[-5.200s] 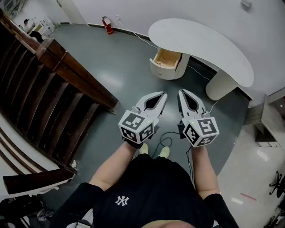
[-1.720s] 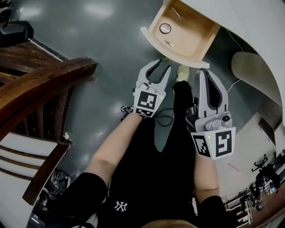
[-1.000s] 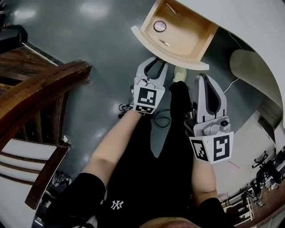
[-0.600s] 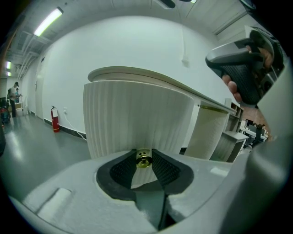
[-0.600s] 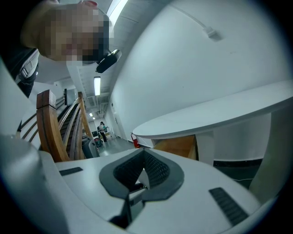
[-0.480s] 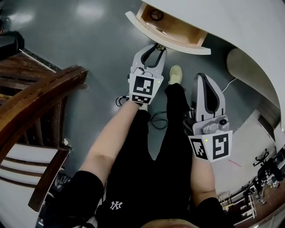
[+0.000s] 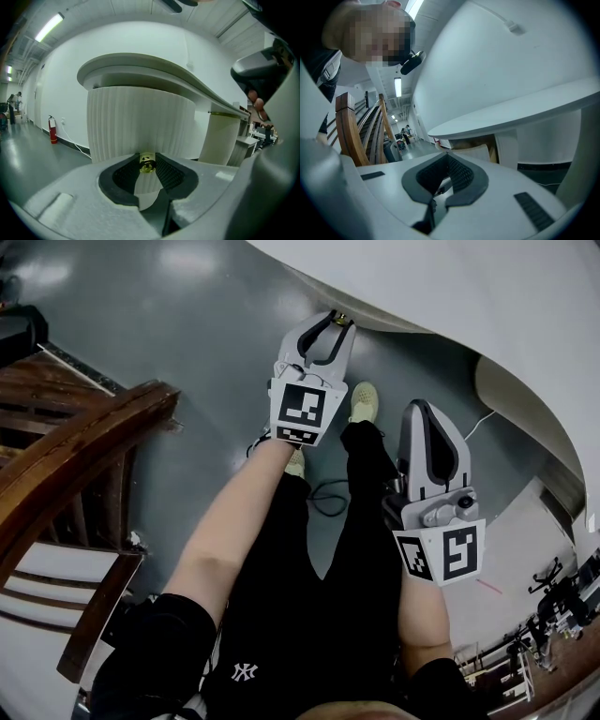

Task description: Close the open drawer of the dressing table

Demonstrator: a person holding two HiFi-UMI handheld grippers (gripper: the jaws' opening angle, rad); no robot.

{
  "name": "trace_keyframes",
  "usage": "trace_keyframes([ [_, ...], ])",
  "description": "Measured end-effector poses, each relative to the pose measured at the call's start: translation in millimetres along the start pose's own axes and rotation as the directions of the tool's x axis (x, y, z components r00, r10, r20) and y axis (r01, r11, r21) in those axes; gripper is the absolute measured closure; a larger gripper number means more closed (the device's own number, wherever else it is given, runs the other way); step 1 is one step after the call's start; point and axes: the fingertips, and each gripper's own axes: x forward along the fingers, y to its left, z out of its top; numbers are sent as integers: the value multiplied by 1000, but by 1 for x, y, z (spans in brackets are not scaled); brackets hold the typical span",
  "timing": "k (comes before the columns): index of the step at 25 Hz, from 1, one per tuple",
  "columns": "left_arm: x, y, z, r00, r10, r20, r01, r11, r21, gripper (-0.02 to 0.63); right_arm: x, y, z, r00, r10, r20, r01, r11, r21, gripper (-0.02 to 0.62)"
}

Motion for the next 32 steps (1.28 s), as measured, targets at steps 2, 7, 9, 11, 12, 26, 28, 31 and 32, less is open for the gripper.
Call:
trace_keyframes([
  [2,8,2,4,1000,2,9,-2,1000,2,495,2,-4,-1,1000,1,-2,-1,1000,0,580],
  [7,28,6,15,999,1,32,-1,1000,12,495,8,-13,0,1000,1,-4,-1,1000,-2,580],
  [9,36,7,18,999,0,41,-1,1000,13,495,11,-16,0,1000,0,-4,0,1000,-2,580],
  [11,43,8,21,999,-1,50,1,1000,15,495,13,-19,1,1000,0,-5,0,1000,-2,580],
  [12,46,9,22,999,-3,54,2,1000,18,495,14,-20,1,1000,0,-4,0,1000,-3,580],
  [26,64,11,36,994,-17,107,12,999,42,495,15,-27,5,1000,-11,10,11,1000,-9,580],
  [28,64,10,35,995,-31,98,27,999,41,494,14,-25,6,1000,-7,8,7,1000,-8,580],
  [31,63,8,39,993,-58,99,54,997,46,494,13,-20,8,1000,2,-1,-2,1000,-6,580],
  [32,61,8,41,993,-65,100,60,997,50,494,12,-18,9,1000,4,-4,-4,1000,-7,580],
])
